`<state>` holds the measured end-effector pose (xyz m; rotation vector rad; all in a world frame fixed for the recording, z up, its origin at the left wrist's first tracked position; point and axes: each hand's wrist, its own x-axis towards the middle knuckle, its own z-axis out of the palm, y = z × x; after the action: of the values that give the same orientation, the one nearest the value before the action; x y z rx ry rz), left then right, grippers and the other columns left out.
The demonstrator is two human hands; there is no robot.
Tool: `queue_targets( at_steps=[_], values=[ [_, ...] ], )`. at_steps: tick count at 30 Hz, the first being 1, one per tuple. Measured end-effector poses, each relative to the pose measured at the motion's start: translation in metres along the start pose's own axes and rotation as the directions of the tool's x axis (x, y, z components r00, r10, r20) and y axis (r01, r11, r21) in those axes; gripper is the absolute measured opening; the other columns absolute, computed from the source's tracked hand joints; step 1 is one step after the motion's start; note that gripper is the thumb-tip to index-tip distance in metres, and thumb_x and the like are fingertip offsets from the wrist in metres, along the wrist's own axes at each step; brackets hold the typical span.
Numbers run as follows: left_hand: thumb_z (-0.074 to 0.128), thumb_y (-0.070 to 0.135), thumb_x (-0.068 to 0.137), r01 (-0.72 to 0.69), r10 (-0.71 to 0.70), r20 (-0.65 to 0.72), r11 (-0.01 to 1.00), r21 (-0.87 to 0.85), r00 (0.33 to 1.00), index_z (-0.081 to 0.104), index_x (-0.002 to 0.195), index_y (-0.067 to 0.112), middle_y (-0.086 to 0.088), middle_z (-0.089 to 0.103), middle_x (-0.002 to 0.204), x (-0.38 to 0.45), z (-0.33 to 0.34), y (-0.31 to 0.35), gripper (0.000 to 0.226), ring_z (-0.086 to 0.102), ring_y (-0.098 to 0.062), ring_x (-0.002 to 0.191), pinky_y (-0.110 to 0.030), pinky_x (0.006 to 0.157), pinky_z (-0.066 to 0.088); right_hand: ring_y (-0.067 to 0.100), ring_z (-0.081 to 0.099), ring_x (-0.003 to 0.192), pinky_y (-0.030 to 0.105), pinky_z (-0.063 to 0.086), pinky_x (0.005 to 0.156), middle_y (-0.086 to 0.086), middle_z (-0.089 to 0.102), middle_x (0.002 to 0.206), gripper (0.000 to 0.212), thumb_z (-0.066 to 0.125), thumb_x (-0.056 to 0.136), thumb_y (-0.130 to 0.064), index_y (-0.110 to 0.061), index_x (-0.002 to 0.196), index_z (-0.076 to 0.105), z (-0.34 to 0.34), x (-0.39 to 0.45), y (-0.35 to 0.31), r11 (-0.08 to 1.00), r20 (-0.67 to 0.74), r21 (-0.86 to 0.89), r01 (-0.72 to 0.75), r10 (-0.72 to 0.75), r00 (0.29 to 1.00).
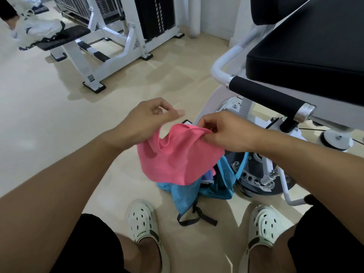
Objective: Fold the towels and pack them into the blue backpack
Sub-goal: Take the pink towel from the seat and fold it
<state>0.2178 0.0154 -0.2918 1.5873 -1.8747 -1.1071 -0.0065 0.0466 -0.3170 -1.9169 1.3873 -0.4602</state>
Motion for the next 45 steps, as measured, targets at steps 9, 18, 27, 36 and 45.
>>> queue_targets(
  at_steps=[9, 18, 27, 36, 45],
  values=[
    [0.089, 0.026, 0.073, -0.3, 0.271, 0.181, 0.941, 0.157, 0.945, 0.071, 0.074, 0.018, 0.007, 0.065, 0.081, -0.003, 0.023, 0.006, 0.019, 0.056, 0.0, 0.066, -0.012, 0.063, 0.041, 0.009, 0.07, 0.072, 0.032, 0.059, 0.069, -0.012, 0.072, 0.082, 0.02, 0.077, 0.081, -0.011, -0.024, 0.09, 0.064, -0.012, -0.018, -0.011, 0.996, -0.107, 0.073, 0.056, -0.048, 0.993],
    [0.082, 0.016, 0.076, -0.302, 0.297, 0.056, 0.936, 0.181, 0.953, 0.071, 0.077, 0.024, 0.017, 0.068, 0.07, 0.0, 0.024, 0.004, 0.014, 0.061, 0.005, 0.068, -0.008, 0.064, 0.043, 0.001, 0.067, 0.076, 0.029, 0.056, 0.075, -0.02, 0.069, 0.077, 0.011, 0.072, 0.083, -0.016, -0.027, 0.085, 0.07, -0.016, -0.02, -0.002, 0.986, -0.066, -0.152, 0.068, -0.079, 0.995],
    [0.075, 0.011, 0.079, -0.259, 0.269, -0.031, 0.948, 0.187, 0.963, 0.075, 0.081, 0.022, 0.015, 0.072, 0.076, 0.001, 0.021, 0.003, 0.011, 0.062, 0.008, 0.07, -0.004, 0.065, 0.043, 0.021, 0.05, 0.055, 0.037, 0.046, 0.061, 0.006, 0.054, 0.06, 0.063, 0.047, 0.099, -0.059, -0.004, 0.069, 0.055, -0.011, -0.016, 0.0, 0.977, 0.016, -0.211, -0.013, 0.017, 1.0],
    [0.078, 0.013, 0.081, -0.281, 0.281, 0.024, 0.948, 0.151, 0.959, 0.08, 0.086, 0.022, 0.013, 0.075, 0.079, -0.001, 0.02, 0.002, 0.01, 0.065, 0.007, 0.073, -0.005, 0.066, 0.044, 0.013, 0.068, 0.073, 0.025, 0.052, 0.059, -0.01, 0.073, 0.075, 0.024, 0.074, 0.086, -0.049, -0.026, 0.079, 0.074, -0.007, -0.013, 0.0, 0.979, -0.046, -0.114, -0.169, 0.165, 0.985],
    [0.077, 0.014, 0.081, -0.29, 0.293, 0.003, 0.945, 0.149, 0.956, 0.081, 0.086, 0.024, 0.018, 0.074, 0.078, -0.003, 0.023, 0.004, 0.012, 0.066, 0.008, 0.075, -0.005, 0.068, 0.045, 0.006, 0.053, 0.05, 0.023, 0.041, 0.049, -0.011, 0.061, 0.052, 0.037, 0.078, 0.078, -0.058, -0.025, 0.064, 0.071, 0.0, -0.011, 0.0, 0.961, -0.128, -0.166, -0.223, 0.203, 0.971]
  ],
)
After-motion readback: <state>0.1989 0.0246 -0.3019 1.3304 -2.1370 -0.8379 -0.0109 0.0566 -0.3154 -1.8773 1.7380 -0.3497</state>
